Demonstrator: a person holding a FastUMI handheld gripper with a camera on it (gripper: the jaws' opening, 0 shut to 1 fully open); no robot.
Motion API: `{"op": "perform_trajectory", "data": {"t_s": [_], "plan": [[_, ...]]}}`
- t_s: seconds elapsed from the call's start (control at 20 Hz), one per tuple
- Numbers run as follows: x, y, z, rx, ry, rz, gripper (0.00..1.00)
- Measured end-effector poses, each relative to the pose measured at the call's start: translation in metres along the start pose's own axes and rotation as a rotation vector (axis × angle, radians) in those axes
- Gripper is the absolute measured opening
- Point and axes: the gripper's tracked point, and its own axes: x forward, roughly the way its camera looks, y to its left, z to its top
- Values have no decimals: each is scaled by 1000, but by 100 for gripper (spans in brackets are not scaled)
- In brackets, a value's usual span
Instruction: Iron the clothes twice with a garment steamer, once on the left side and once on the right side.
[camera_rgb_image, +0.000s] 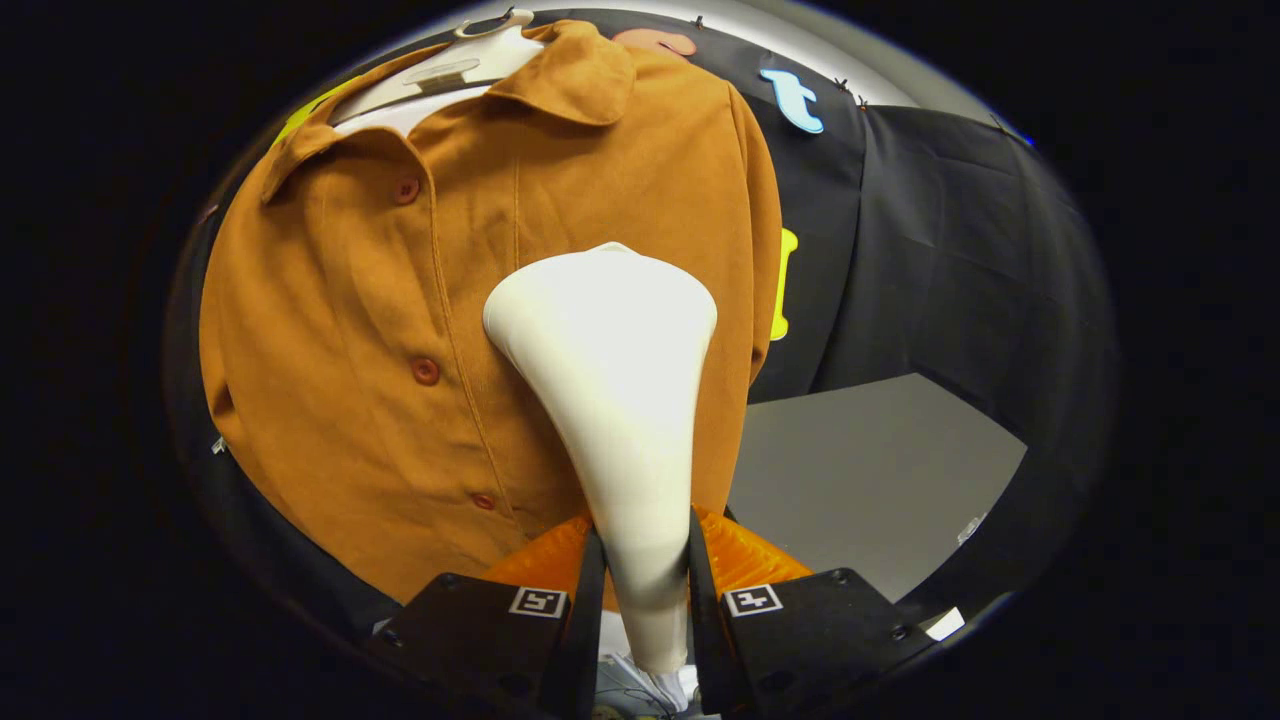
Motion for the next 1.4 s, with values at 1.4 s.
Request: {"op": "perform_trajectory", "data": {"t_s": [1.4], "plan": [[2,-33,-134,2,291,16,43]]}}
